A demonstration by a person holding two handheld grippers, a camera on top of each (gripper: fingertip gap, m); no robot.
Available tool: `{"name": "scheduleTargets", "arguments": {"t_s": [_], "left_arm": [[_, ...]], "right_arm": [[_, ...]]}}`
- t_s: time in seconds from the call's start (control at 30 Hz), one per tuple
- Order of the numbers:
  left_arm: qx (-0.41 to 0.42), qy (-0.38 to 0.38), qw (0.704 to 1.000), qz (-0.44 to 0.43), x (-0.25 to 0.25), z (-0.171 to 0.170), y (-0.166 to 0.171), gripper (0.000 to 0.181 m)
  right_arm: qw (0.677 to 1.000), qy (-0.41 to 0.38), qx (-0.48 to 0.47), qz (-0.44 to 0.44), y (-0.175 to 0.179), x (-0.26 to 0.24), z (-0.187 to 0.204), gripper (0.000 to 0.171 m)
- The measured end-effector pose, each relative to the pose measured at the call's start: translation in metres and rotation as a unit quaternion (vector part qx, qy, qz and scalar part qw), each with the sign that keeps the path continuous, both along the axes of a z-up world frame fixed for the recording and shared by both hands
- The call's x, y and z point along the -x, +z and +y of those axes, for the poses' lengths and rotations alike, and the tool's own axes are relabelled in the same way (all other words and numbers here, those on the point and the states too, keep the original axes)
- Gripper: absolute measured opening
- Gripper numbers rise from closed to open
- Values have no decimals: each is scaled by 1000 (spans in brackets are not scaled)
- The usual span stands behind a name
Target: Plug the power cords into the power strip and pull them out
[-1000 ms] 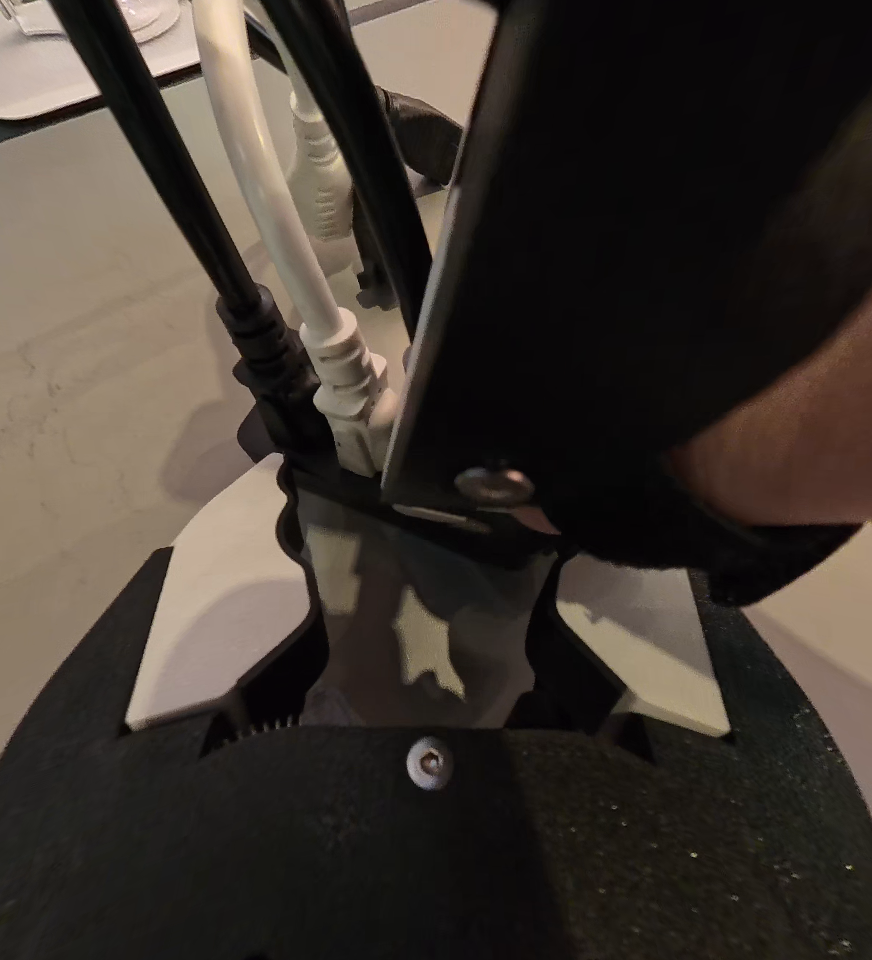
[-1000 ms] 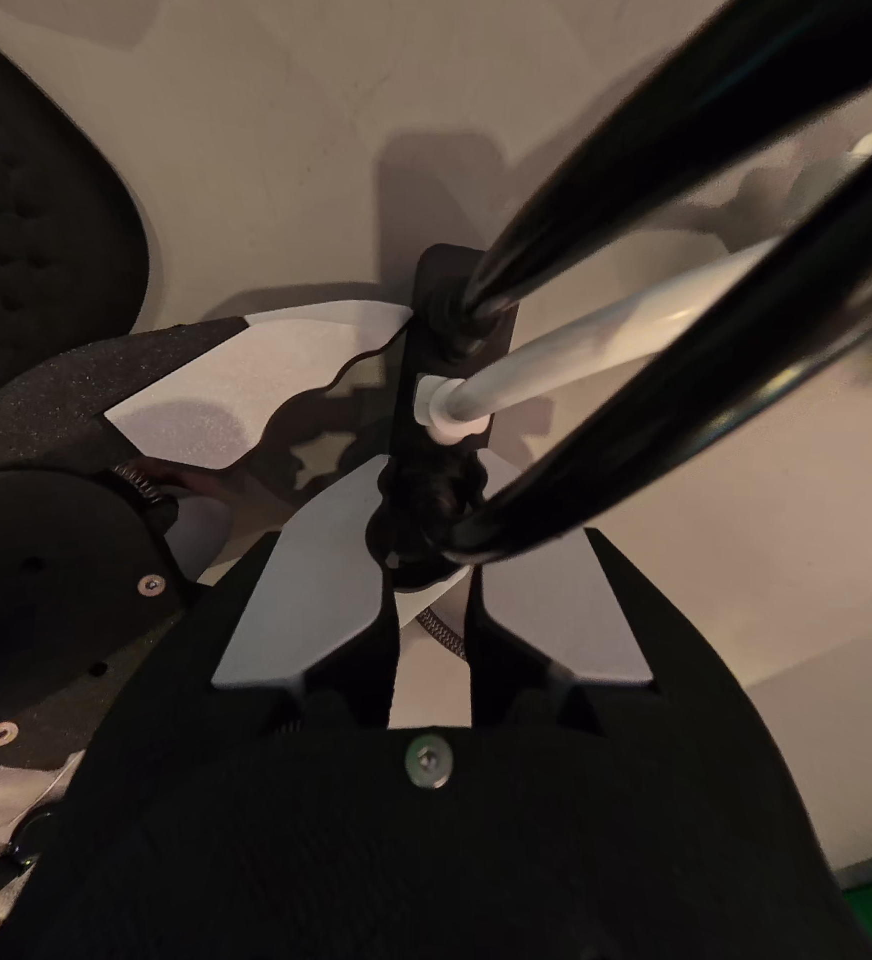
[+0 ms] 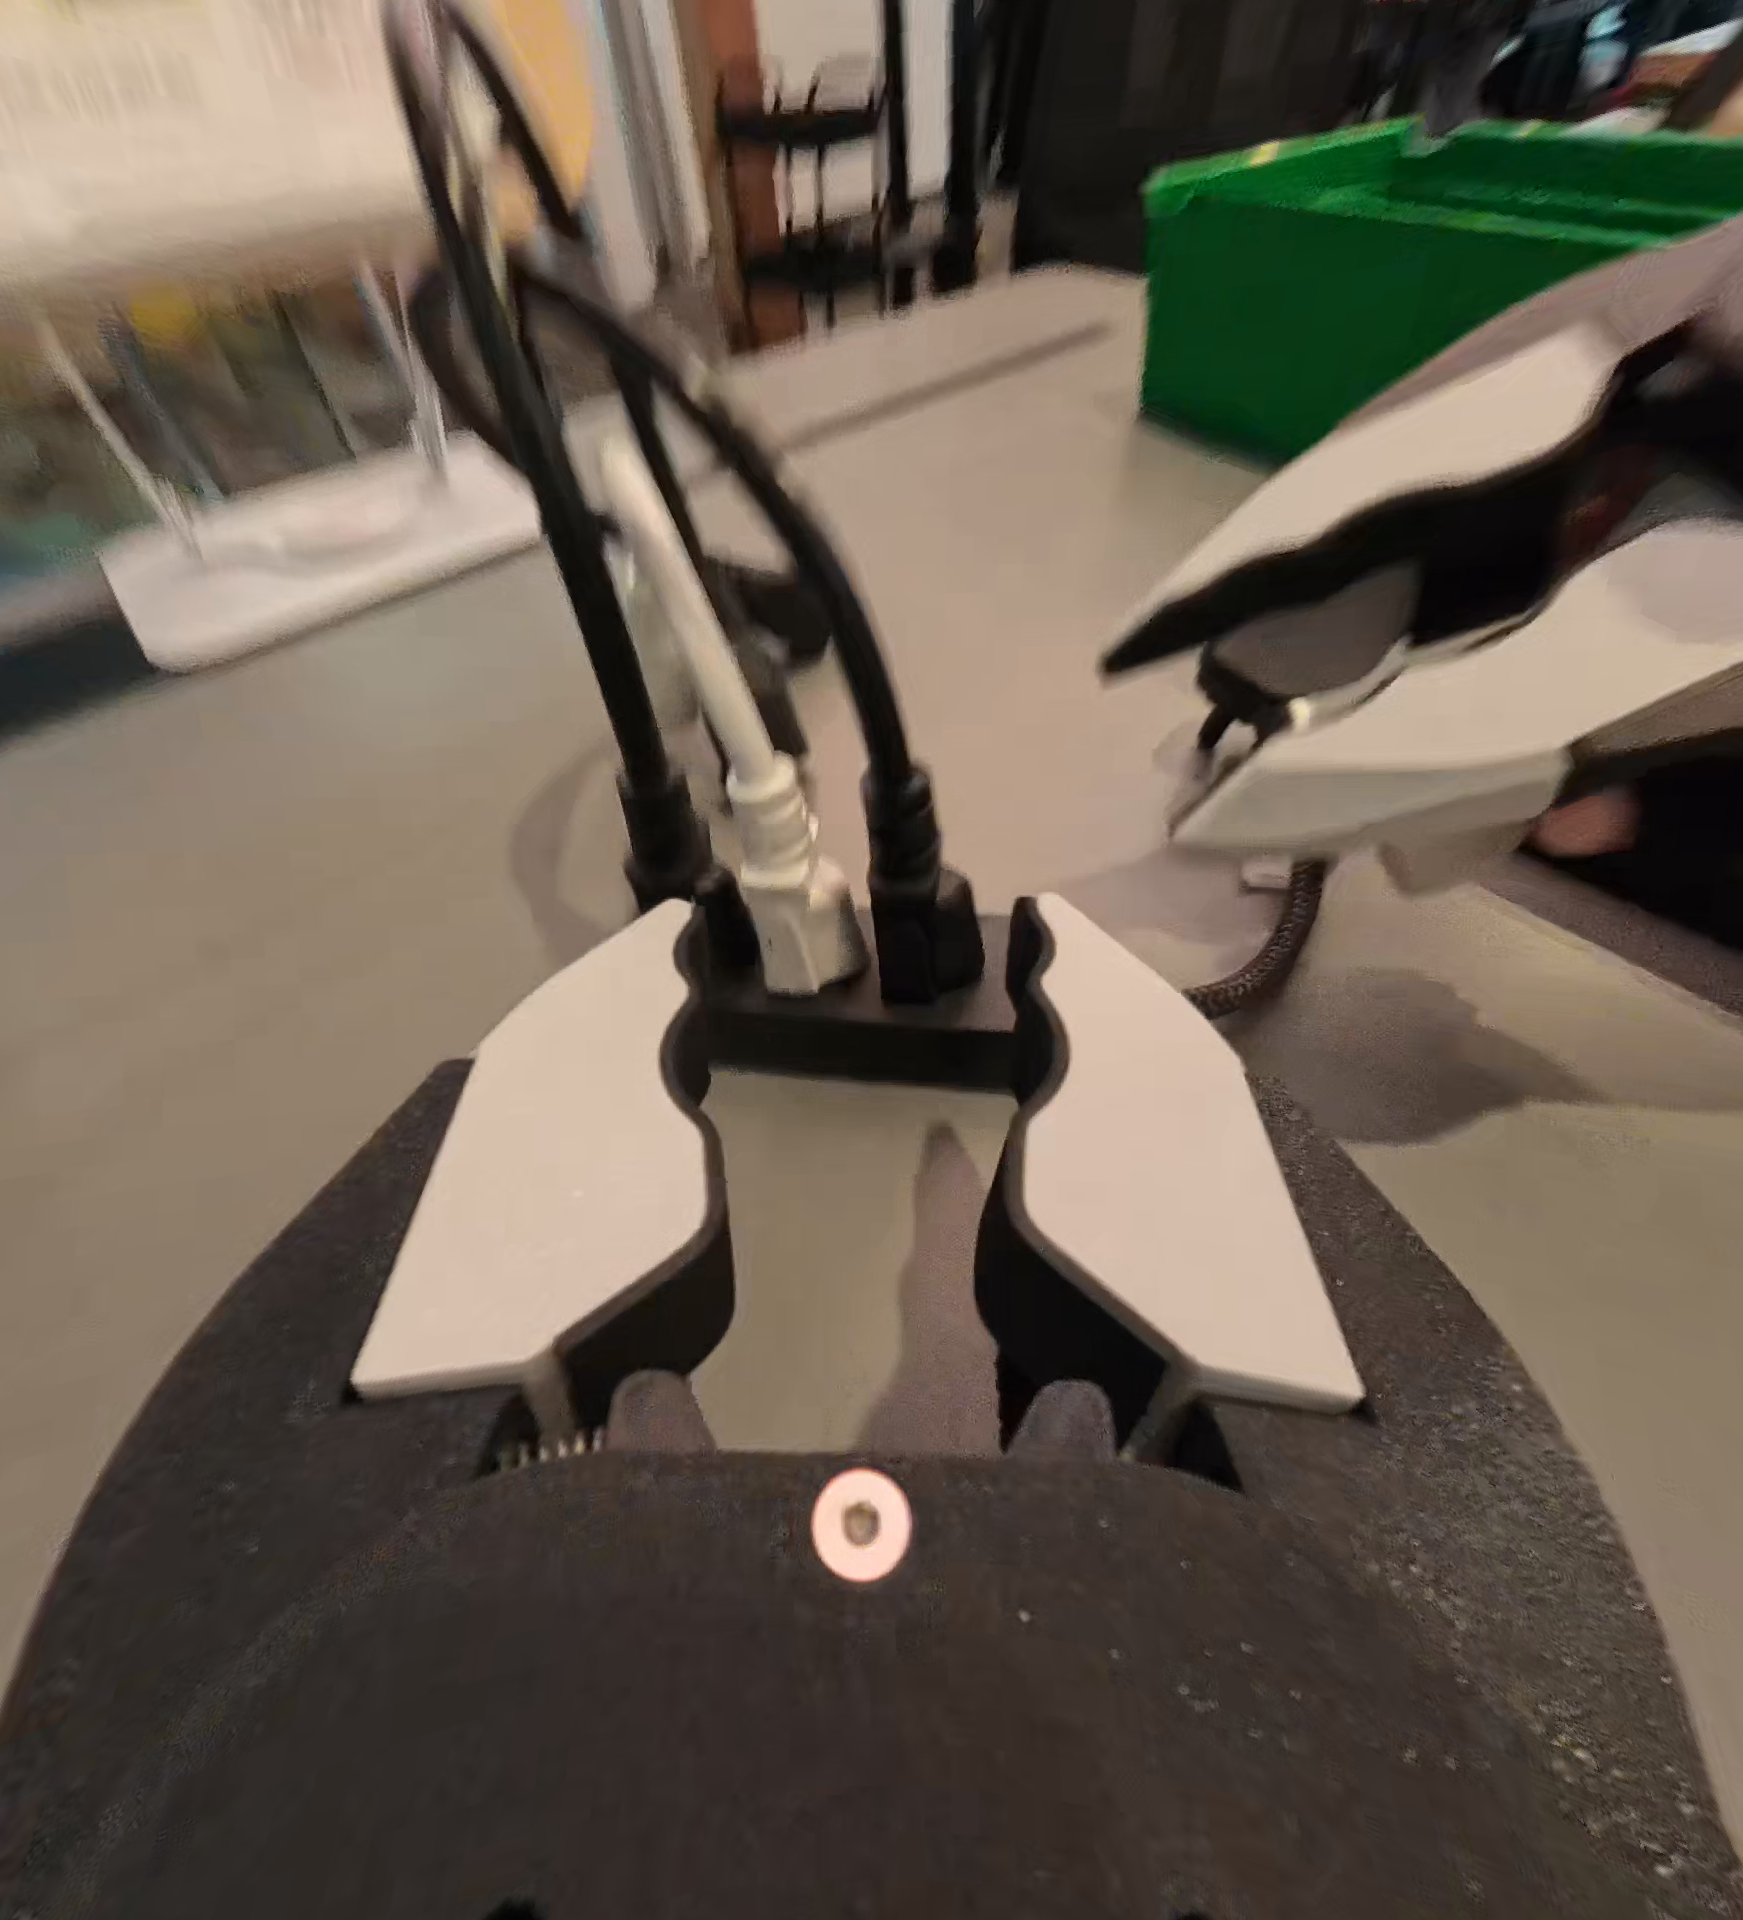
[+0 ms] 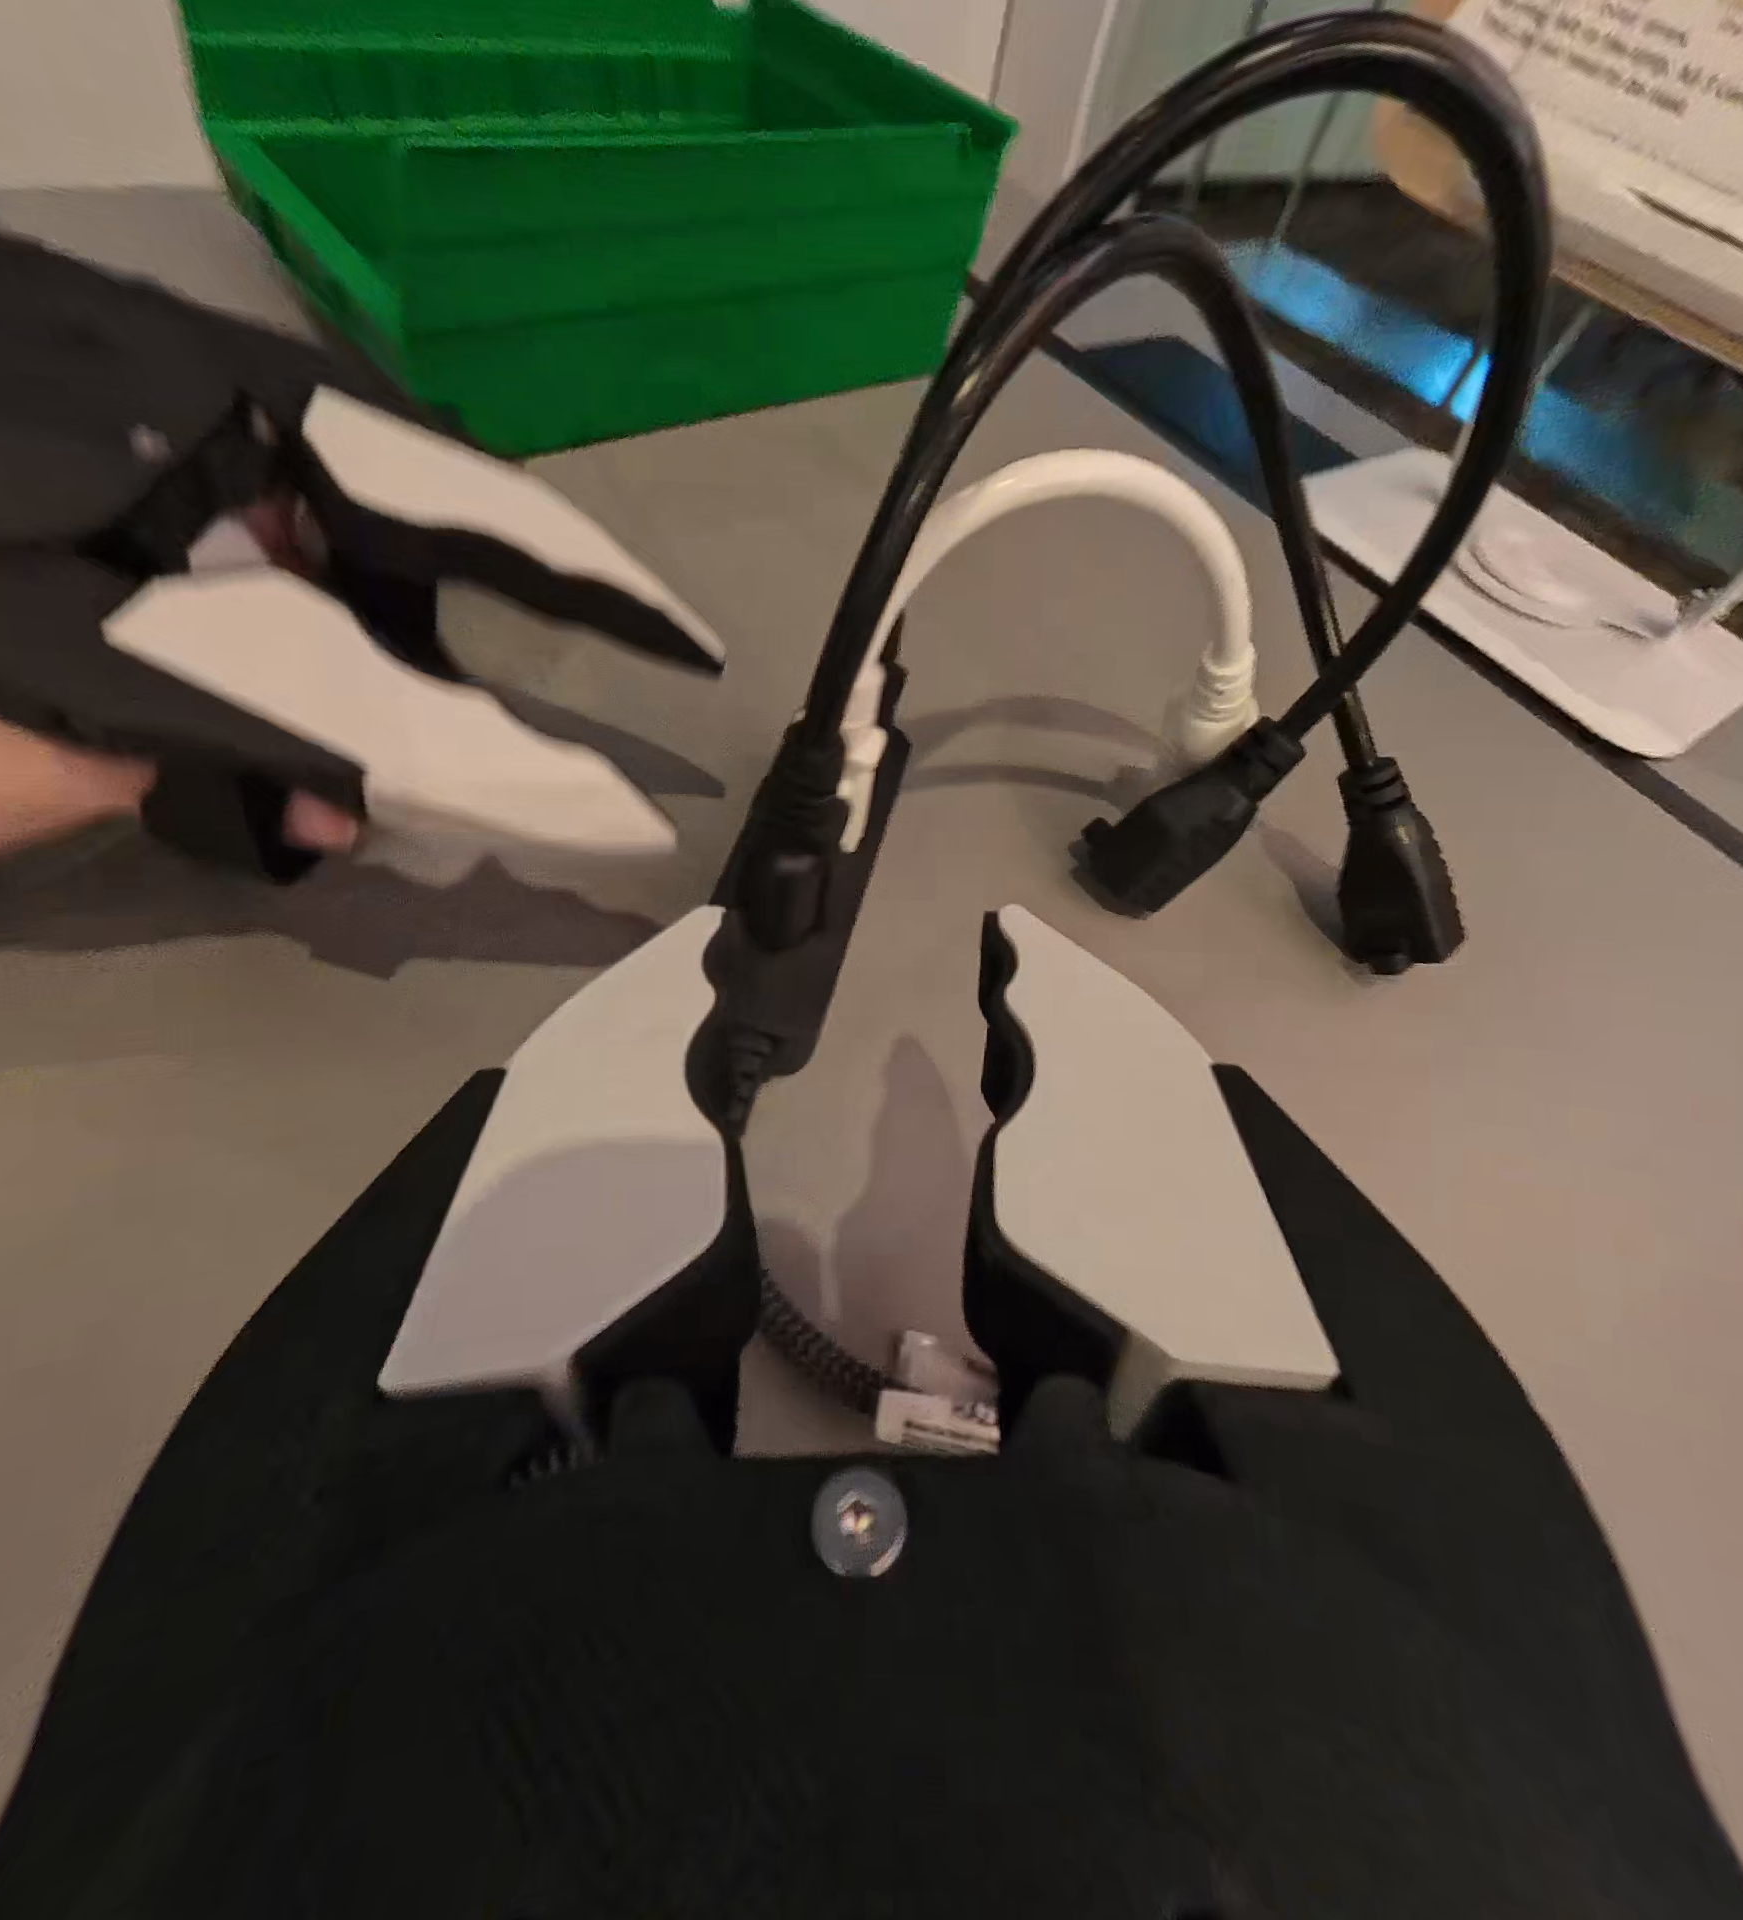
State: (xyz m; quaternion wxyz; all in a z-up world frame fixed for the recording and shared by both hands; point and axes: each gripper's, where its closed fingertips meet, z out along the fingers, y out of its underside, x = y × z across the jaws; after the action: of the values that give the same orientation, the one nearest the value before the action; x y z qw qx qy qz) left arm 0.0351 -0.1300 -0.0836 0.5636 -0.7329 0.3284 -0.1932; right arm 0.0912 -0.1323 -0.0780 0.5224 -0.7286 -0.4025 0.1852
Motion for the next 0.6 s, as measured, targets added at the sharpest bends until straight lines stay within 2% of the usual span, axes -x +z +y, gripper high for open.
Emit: {"name": "scheduleTargets", "arguments": {"t_s": [0.1, 0.2, 0.3, 0.4, 0.5, 0.6], "left_arm": [[-142, -106, 981, 81, -6, -26, 41, 45], [-196, -241, 910, 275, -14, -45, 57, 41], [-194, -327, 820, 427, -18, -39, 63, 43], [-147, -396, 748, 511, -23, -30, 54, 44], [-113, -430, 686, 576, -27, -14, 37, 43], [-71, -451, 658, 599, -28, -3, 18, 44]], "right_arm": [[999, 35, -3, -23, -25, 7, -16, 53], [997, 34, -29, -59, -39, 10, -16, 54], [998, -13, -54, -23, -28, 12, -7, 50], [996, -37, -82, 7, -16, 15, -7, 49], [995, -37, -90, -31, -23, 21, -6, 47], [992, -45, -84, -82, -35, 23, -2, 14]]}}
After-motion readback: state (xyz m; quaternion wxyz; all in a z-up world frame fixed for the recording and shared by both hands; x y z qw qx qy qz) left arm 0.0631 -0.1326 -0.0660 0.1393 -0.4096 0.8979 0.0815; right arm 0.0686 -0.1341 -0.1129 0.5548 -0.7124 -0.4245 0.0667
